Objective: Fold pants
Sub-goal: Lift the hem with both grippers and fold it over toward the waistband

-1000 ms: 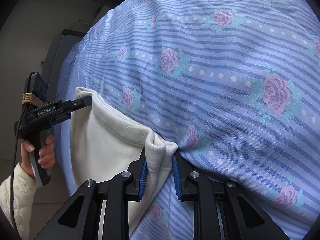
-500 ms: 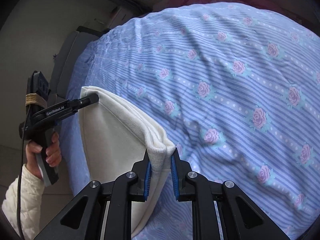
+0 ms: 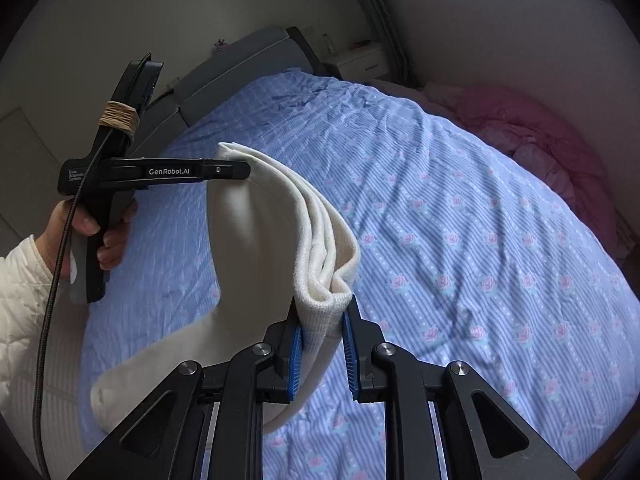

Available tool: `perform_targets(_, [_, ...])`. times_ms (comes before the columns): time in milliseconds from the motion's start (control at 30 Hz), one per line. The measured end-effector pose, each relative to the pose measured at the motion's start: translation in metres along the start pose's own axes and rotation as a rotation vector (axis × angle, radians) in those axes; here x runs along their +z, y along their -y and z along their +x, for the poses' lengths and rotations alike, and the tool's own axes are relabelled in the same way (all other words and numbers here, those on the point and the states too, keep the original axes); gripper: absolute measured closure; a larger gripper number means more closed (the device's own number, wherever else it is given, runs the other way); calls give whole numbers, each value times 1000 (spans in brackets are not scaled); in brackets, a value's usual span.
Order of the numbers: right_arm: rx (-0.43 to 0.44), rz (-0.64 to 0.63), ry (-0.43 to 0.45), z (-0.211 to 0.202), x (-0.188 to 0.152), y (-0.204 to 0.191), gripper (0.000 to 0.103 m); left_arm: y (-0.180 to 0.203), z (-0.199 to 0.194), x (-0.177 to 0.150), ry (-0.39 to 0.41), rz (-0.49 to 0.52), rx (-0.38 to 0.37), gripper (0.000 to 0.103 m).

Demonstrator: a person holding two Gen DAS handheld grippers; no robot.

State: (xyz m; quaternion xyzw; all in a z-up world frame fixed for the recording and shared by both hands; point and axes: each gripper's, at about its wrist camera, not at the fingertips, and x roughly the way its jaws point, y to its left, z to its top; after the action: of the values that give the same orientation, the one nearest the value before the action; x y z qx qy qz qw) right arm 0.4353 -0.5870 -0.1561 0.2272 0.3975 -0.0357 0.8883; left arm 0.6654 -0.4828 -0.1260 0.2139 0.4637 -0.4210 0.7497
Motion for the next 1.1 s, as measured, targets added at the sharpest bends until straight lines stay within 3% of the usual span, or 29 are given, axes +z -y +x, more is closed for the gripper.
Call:
perform_targets(267, [-162, -151, 85, -31, -52, -117, 85, -38, -63, -79, 109, 71, -56, 84])
perform_targets(433, [-284, -261, 92, -14, -96, -197, 85, -71, -74, -131, 121, 106, -83, 84])
perform_targets(600, [-289, -281, 23, 18, -138, -249, 85, -111, -77, -195, 109, 82, -107, 84])
perform_targets(967, [-270, -408, -179, 110, -226, -305, 85, -172, -28, -322, -49, 53, 6, 81])
perform_targets(1033, [-275, -451, -208, 123, -240, -314, 84, -180, -27, -339, -72, 48, 42, 75])
perform_targets(1100, [-272, -493, -238, 132, -253, -322, 81, -186, -31, -361, -98, 50, 96, 46])
